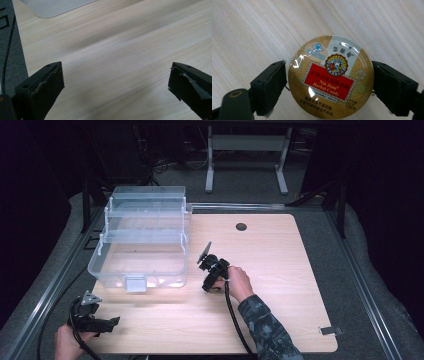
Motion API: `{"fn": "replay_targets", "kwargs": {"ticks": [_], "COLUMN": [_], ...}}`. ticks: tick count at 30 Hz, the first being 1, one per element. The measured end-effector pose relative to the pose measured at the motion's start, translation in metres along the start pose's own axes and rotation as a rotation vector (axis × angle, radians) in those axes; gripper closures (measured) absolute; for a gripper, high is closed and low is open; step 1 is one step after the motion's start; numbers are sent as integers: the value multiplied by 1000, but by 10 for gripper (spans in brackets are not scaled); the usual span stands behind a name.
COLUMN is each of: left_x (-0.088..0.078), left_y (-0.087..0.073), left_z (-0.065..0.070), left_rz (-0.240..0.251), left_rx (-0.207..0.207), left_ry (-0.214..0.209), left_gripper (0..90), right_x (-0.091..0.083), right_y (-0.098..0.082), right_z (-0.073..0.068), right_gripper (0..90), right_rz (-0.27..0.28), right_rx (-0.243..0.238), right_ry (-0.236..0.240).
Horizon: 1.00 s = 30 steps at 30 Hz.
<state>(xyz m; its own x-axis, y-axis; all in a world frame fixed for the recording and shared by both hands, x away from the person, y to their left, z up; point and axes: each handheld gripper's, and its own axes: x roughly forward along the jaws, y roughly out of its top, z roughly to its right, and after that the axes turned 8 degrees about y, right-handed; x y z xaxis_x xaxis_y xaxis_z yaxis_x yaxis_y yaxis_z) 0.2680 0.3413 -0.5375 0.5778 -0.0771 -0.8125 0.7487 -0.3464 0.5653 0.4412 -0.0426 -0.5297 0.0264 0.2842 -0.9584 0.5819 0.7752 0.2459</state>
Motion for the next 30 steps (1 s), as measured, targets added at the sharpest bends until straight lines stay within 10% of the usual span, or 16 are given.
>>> {"fn": "replay_targets", "kwargs": {"ticks": [30], "left_x": [-2], "left_y": [-1], "left_z": [2], "left_rz": [9], "left_rx": [2], "left_ry": [1], "left_gripper": [4], "right_x": [-31], "right_y": [-22], "right_z": [-1], "right_gripper": [199], "right_rz": [19], "right_rx": [9], "right_ry": [-37]}}
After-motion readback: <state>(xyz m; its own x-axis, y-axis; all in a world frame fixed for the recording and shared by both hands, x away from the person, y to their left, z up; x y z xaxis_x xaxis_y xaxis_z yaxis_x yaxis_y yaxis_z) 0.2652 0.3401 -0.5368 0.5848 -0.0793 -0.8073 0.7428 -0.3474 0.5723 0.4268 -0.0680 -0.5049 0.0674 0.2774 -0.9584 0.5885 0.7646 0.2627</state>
